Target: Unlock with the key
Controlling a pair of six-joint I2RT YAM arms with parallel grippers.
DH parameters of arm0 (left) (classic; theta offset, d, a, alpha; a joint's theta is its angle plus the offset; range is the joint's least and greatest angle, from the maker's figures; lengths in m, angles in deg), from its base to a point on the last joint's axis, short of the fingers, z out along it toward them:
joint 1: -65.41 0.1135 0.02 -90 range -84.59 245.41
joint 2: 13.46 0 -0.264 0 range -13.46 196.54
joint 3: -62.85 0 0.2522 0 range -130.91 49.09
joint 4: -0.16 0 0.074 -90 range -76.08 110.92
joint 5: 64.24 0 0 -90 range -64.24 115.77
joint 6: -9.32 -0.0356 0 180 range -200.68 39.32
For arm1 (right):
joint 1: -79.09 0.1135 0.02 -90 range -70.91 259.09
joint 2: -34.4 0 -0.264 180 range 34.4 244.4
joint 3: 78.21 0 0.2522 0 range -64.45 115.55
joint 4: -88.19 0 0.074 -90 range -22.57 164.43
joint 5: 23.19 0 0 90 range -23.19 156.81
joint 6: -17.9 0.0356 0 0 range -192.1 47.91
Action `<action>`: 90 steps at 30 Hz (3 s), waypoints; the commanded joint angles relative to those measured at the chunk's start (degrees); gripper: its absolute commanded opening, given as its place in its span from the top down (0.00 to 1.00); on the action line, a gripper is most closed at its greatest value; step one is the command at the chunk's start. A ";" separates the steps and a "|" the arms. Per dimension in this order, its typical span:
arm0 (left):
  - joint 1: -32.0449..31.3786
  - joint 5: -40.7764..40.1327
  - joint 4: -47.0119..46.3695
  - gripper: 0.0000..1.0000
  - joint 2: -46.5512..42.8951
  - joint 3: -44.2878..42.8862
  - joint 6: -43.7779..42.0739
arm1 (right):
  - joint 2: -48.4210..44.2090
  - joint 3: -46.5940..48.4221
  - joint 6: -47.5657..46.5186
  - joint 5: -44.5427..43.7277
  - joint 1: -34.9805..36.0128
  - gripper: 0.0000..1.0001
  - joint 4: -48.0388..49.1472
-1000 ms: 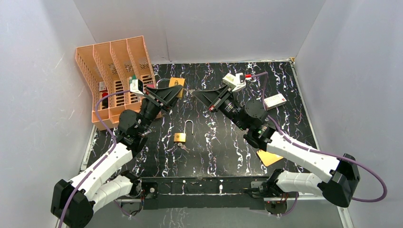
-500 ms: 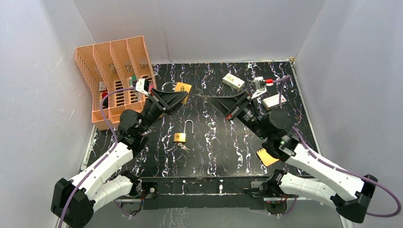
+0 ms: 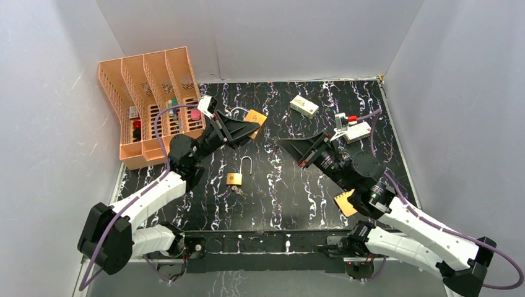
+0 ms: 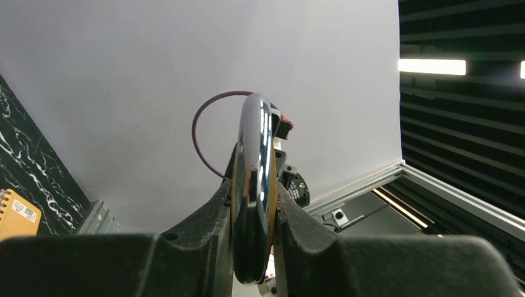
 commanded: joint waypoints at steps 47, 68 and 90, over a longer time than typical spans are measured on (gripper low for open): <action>-0.71 -3.36 -9.17 1.00 -1.74 -2.30 -0.95 | 6.68 1.60 4.72 -4.09 0.36 1.00 14.78; -0.77 -3.48 -9.17 1.00 -2.16 -1.70 -1.10 | 7.05 1.69 4.50 -6.19 0.35 1.00 15.10; -0.77 -4.20 -9.17 1.00 -3.33 -0.76 -1.18 | 7.39 1.87 4.27 -5.81 0.39 1.00 14.71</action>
